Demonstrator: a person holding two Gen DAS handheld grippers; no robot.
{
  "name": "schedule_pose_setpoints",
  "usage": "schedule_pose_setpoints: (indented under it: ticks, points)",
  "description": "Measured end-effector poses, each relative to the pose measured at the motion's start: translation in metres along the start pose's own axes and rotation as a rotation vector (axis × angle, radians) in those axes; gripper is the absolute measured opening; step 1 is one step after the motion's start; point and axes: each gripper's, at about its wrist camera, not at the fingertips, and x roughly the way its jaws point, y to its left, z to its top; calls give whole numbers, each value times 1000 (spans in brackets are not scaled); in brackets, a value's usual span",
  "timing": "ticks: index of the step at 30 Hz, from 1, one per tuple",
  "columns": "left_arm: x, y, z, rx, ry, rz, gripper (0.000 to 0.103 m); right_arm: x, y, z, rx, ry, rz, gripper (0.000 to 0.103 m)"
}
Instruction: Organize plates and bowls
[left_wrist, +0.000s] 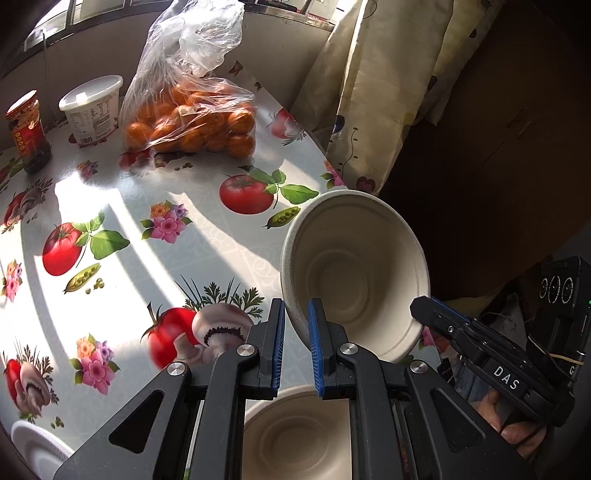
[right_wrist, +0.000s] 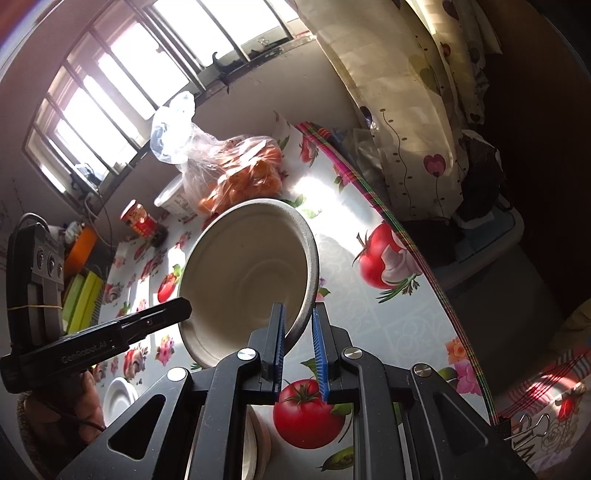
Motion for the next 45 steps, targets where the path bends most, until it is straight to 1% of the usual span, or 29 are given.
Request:
schedule_pose_setpoints:
  ticks: [12, 20, 34, 39, 45]
  points:
    - [-38, 6, -26, -9, -48, -14, 14, -26, 30, -23, -32, -23, 21, 15]
    - [-60, 9, -45, -10, -78, -25, 14, -36, 41, -41, -34, -25, 26, 15]
    - [-77, 20, -76, -19, -86, -36, 14, -51, 58, -70, -38, -37, 41, 15]
    - [-78, 22, -88, -17, -88, -29, 14, -52, 61, -83, -38, -29, 35, 15]
    - [-76, 28, -102, -33, -74, -41, 14, -51, 61, -96, -30, -11, 33, 15]
